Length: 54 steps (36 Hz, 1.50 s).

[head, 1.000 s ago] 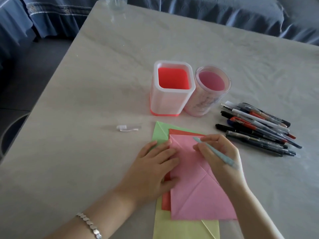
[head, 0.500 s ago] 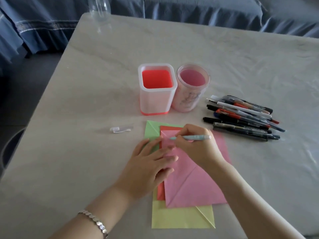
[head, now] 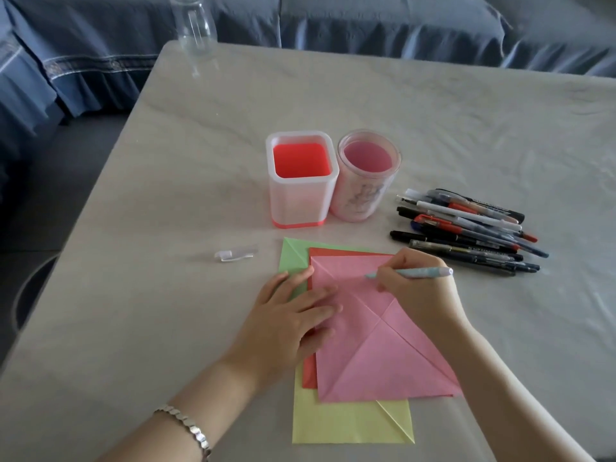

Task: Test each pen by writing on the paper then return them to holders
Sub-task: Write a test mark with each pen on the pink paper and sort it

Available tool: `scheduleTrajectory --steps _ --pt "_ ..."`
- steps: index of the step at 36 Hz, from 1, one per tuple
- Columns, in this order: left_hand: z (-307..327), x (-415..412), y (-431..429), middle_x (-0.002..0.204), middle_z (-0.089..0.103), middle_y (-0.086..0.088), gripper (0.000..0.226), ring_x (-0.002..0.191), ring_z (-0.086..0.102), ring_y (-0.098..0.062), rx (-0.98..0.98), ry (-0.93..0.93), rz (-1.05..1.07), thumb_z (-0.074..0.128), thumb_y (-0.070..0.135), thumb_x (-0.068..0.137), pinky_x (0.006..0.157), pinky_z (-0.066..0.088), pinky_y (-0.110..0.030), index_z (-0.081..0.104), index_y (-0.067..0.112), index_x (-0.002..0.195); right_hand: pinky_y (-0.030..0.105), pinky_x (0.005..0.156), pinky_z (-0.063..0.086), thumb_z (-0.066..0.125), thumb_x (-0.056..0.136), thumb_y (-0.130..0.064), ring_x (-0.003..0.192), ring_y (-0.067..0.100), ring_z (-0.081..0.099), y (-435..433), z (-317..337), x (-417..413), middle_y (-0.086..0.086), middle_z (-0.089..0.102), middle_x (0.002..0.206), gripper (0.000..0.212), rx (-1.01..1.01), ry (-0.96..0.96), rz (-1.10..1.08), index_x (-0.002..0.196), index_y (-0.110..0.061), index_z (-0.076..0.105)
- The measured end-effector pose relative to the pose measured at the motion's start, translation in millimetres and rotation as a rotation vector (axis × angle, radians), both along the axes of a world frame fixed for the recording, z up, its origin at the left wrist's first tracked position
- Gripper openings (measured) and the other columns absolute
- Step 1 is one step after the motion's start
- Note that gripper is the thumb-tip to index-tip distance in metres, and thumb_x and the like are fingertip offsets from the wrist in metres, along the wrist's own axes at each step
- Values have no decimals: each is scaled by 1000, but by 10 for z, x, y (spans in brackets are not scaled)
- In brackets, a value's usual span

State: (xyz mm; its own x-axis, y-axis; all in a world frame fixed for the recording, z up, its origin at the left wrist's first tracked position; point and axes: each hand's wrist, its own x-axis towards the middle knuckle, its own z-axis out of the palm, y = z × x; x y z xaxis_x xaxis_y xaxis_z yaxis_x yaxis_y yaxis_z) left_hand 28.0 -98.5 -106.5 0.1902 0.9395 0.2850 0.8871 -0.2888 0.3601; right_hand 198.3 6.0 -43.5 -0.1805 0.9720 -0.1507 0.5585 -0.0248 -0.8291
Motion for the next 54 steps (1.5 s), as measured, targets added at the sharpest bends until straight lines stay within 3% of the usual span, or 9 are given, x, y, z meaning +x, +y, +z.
scheduleTrajectory --steps 6,10,16,21,25,28,31,45,54 --pt "-9 -20 4 122 62 5 32 122 46 -21 99 -53 15 36 38 97 99 31 -40 57 25 117 17 49 39 57 74 -1 57 14 56 -144 184 94 2 66 59 13 -9 130 -23 64 -9 61" --pt "82 -165 5 114 64 -1 29 113 50 -17 179 -129 288 41 22 93 95 33 -34 54 19 118 32 54 42 57 79 -4 59 26 58 -262 275 110 2 68 61 12 -19 167 2 72 -14 57" --pt "127 -576 83 112 61 -10 46 104 46 -24 26 -6 623 41 38 83 81 43 -42 66 8 108 13 44 38 63 79 -3 51 0 58 -354 310 82 3 64 58 15 0 182 44 68 -12 59" --pt "179 -645 101 94 63 -3 29 92 47 -20 -25 -53 609 48 37 81 76 30 -31 66 15 87 18 50 42 66 79 -6 64 22 63 -389 308 26 0 68 67 23 -10 209 68 69 -27 63" --pt "412 -436 80 81 65 5 3 78 60 -8 -52 -497 626 65 17 85 71 42 -16 63 15 83 15 61 51 57 87 -7 65 13 67 -429 405 -41 1 71 67 18 -63 393 43 76 -17 66" --pt "625 -211 60 70 66 5 9 65 59 -1 -191 -939 568 69 15 82 64 45 -13 62 19 80 23 65 56 53 82 -26 61 19 67 -472 512 -82 12 68 61 26 -181 657 -88 69 -10 69" --pt "783 -54 3 68 66 5 14 62 59 -3 -239 -1083 458 72 27 75 62 46 -14 64 18 82 29 64 56 49 75 -37 56 21 64 -484 604 -96 13 65 57 37 -257 814 -142 57 -12 70" --pt "997 110 -34 78 68 15 33 74 62 3 -255 -1116 346 66 56 59 65 43 -8 67 36 85 22 53 52 47 83 -28 48 20 62 -499 728 -17 15 63 52 39 -199 774 -97 56 -9 69" --pt "1104 195 -45 82 68 15 9 76 60 0 -274 -958 165 70 28 77 70 45 -12 66 27 85 17 44 38 41 94 -7 39 13 45 -529 694 -93 8 54 42 33 -138 580 -9 62 -5 48"
